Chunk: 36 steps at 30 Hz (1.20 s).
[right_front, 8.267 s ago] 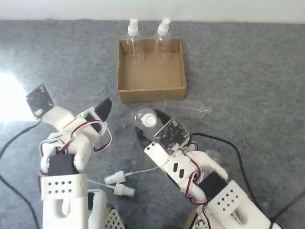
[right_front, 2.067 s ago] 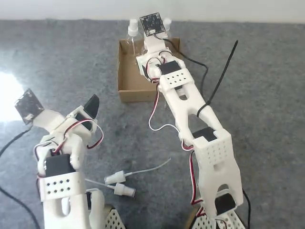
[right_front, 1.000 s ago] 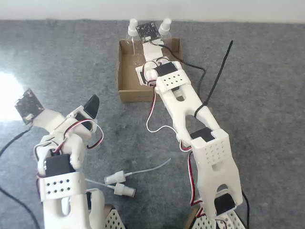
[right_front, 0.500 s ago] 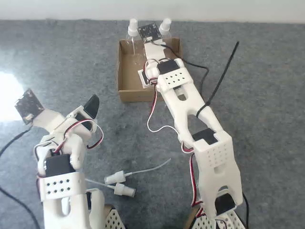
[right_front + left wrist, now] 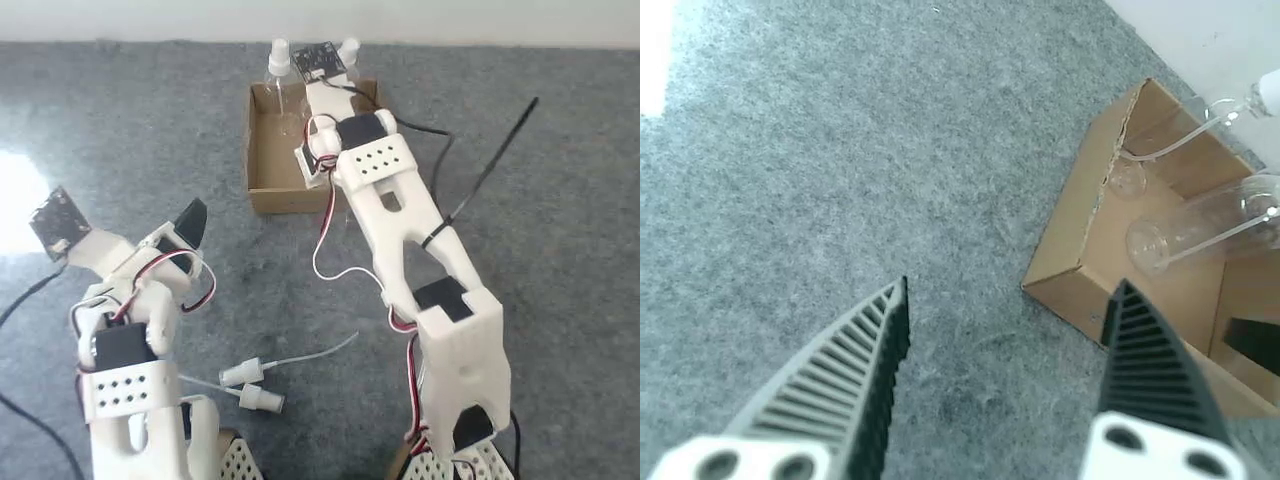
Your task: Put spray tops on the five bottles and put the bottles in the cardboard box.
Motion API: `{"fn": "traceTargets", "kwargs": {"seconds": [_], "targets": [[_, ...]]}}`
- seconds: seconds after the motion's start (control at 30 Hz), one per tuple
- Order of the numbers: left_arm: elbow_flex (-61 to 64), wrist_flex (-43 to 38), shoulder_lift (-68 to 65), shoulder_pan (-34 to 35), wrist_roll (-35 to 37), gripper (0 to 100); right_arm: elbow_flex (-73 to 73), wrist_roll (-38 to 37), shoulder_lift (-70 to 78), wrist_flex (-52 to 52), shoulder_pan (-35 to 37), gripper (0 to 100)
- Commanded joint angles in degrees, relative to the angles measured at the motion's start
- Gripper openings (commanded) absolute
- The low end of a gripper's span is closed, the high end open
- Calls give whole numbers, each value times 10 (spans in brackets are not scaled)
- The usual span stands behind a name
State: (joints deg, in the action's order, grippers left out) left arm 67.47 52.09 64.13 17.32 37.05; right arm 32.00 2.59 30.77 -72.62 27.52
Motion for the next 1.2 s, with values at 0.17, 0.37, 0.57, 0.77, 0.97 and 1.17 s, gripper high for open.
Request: {"fn": "traceTargets", "kwargs": {"seconds": [0.17,0.37,0.57,0.77,0.97,1.17], "targets": [[-5,-13,8,3,-4,291,44,7,-106,-90,11,307],[-5,-13,8,3,-4,291,44,4,-153,-150,10,307],[-5,-13,8,3,-4,291,44,6,-180,-191,10,307],[-5,-13,8,1,-4,291,44,7,-212,-259,7,307],[-5,-13,8,0,-4,291,18,8,-236,-302,-6,307],[-4,-13,8,0,-4,291,-28,8,-265,-301,-22,307]]}}
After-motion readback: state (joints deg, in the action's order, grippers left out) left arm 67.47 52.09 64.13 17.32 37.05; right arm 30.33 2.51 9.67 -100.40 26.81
